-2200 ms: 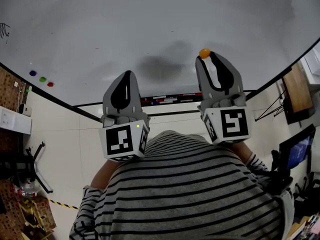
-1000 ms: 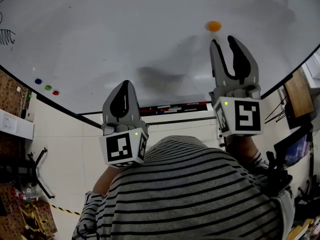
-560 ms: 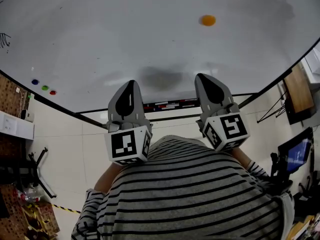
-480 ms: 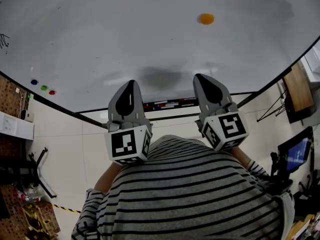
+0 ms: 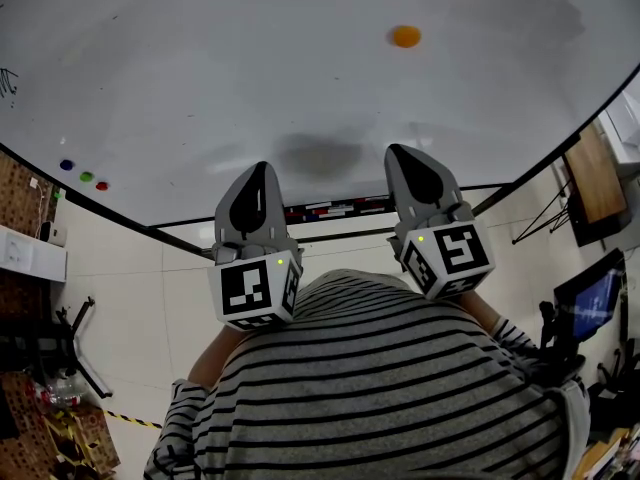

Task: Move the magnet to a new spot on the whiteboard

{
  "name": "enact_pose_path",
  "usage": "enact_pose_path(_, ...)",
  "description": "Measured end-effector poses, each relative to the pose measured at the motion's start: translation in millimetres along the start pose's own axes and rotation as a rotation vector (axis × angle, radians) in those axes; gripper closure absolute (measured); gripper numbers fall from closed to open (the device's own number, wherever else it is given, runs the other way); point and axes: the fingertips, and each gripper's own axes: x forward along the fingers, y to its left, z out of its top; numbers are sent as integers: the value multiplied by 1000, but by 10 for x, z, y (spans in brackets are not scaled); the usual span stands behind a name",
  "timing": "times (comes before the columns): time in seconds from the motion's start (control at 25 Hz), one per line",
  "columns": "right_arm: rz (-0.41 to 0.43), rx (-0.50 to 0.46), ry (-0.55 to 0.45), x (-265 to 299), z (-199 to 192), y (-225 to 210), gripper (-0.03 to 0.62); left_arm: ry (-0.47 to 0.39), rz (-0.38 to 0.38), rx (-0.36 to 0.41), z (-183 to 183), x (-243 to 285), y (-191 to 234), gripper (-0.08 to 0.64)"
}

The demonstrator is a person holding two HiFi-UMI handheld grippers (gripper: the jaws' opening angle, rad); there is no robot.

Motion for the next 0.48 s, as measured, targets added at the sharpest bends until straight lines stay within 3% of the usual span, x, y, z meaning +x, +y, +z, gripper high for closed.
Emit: enact_pose_path(0.48,-29,-27,-13,52,35,-62,592,12,11,-2,-8,15,35,545)
